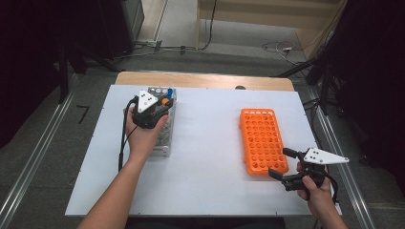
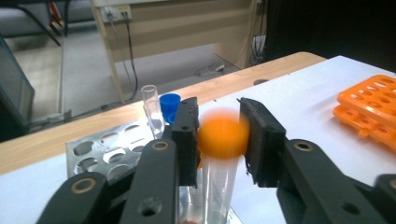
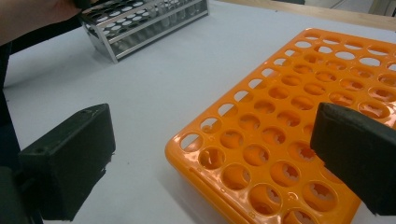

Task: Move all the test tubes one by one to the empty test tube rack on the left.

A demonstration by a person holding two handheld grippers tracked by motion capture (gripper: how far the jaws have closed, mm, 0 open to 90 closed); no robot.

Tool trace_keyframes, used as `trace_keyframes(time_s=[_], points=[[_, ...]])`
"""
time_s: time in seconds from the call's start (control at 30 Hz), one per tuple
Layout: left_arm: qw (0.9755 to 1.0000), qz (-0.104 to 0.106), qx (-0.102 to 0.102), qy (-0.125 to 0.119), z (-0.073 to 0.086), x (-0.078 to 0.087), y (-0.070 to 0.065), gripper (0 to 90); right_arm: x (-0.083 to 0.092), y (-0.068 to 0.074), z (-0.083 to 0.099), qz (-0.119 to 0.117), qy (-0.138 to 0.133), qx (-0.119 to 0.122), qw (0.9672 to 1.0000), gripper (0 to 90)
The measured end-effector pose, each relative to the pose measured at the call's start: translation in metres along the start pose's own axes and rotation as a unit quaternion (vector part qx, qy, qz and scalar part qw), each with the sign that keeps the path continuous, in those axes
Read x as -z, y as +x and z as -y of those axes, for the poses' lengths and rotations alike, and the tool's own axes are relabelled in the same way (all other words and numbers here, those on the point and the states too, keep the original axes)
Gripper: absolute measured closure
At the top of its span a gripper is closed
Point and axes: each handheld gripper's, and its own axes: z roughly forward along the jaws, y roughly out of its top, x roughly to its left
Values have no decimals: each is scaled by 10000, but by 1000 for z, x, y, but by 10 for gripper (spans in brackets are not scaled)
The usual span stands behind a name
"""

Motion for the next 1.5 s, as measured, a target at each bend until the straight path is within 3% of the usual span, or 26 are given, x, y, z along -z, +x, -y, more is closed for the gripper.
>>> trace_keyframes(time_s=[0.2,0.27,0.5,0.63,0.77,1.1,1.23,1.5], points=[[9999,7,139,42,0,1,1,546,0,-1,0,7,-5,-22,10000,0],[9997,124,223,-2,-2,5,0,510,0,-2,1,7,-30,-8,10000,0],[9978,491,414,-171,-3,24,-6,238,0,-5,2,45,-50,-28,10000,0],[9968,592,507,-157,0,37,-9,107,0,-7,2,68,-45,-48,10000,0],[9961,697,517,-157,3,51,-13,37,0,-8,3,101,-37,-76,9999,0],[9940,956,480,-206,16,88,-26,0,1,-16,6,183,-60,-104,9998,0],[9926,1050,567,-228,24,102,-30,0,1,-19,7,204,-67,-114,9997,0],[9928,1060,531,-155,43,124,-32,0,2,-23,11,274,-68,-174,9995,0]])
